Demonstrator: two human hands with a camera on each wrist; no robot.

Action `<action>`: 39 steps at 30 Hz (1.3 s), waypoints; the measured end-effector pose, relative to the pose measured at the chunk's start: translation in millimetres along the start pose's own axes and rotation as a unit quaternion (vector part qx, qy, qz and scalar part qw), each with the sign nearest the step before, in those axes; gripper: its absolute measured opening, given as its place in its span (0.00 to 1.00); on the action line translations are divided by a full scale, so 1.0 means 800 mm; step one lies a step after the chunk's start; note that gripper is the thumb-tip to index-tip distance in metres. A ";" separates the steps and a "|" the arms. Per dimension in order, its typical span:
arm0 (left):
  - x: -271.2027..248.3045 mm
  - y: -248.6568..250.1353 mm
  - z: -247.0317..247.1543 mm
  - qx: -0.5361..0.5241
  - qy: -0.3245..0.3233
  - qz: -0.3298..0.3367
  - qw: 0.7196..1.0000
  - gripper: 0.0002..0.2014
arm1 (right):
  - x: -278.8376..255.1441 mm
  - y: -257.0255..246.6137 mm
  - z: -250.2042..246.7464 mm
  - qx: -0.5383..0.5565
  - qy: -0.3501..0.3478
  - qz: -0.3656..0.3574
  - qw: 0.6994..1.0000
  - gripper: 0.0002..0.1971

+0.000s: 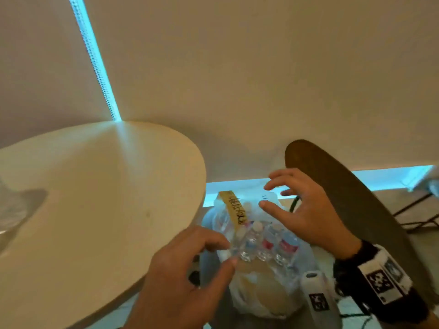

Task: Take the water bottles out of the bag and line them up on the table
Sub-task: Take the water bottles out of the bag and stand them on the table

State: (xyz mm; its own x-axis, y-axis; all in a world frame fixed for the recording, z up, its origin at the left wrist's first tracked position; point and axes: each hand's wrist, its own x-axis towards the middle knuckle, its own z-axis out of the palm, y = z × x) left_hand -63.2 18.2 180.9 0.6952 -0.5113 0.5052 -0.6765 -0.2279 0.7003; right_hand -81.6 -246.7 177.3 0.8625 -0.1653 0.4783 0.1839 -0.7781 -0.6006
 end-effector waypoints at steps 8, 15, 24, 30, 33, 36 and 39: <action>0.032 -0.079 0.232 -0.015 -0.140 -0.151 0.979 0.17 | -0.117 0.188 0.038 -0.073 -0.061 0.285 0.954 0.14; 0.049 -0.143 0.323 0.128 -0.167 -0.216 0.953 0.41 | -0.128 0.225 0.109 -0.127 -0.085 0.360 0.920 0.47; 0.029 -0.151 0.330 0.260 -0.198 -0.118 0.938 0.36 | -0.131 0.237 0.122 -0.093 0.011 0.335 0.938 0.34; 0.006 -0.150 0.333 0.156 -0.222 -0.160 0.949 0.28 | -0.150 0.226 0.125 -0.025 0.023 0.347 0.937 0.30; 0.006 -0.138 0.315 0.117 -0.215 -0.165 0.955 0.25 | -0.160 0.214 0.114 -0.013 0.066 0.337 0.939 0.28; 0.013 -0.116 0.280 0.055 -0.189 -0.177 0.964 0.22 | -0.161 0.193 0.084 -0.021 0.060 0.302 0.951 0.31; 0.024 -0.080 0.234 0.004 -0.147 -0.189 0.971 0.21 | -0.140 0.159 0.040 -0.023 0.025 0.277 0.960 0.34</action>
State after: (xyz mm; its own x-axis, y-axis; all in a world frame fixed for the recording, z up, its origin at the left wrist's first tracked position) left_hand -51.8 -132.1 51.7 0.7960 -0.6035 0.0462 -0.3890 -0.4515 0.8030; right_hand -139.8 -307.4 26.8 0.7975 -0.5904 0.1243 -0.3187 -0.5872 -0.7440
